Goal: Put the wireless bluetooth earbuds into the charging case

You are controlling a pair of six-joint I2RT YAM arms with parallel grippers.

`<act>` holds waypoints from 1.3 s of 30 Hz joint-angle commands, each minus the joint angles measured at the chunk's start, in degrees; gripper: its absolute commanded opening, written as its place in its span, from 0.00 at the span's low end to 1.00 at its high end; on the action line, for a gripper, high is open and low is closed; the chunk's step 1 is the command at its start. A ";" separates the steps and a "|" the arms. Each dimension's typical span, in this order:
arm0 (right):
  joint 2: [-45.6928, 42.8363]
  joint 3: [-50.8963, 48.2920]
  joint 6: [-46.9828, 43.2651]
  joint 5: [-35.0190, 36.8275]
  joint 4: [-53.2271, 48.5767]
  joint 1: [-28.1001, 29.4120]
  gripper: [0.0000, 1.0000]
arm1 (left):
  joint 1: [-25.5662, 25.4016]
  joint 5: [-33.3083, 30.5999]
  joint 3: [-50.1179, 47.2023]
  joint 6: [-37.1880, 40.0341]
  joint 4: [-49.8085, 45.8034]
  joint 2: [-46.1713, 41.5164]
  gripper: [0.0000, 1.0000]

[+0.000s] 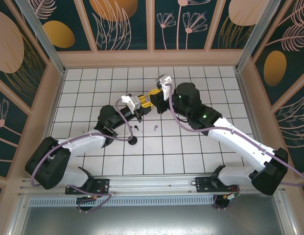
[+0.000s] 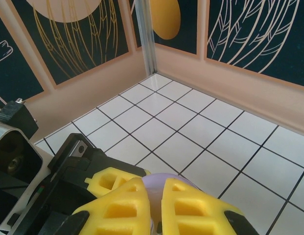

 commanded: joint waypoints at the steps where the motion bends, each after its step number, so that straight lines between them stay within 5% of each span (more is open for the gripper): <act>1: 0.13 -1.65 -2.31 0.67 -0.64 -0.36 0.09 | -0.53 0.45 2.00 1.07 2.70 -2.21 0.00; 15: -0.33 -2.71 -5.00 -3.67 -1.33 1.32 0.08 | -0.50 0.30 2.96 0.94 2.63 -1.90 0.00; 39: -0.05 -3.95 -4.33 7.88 -3.09 3.01 0.06 | -0.51 -0.68 2.79 1.07 3.12 -2.95 0.00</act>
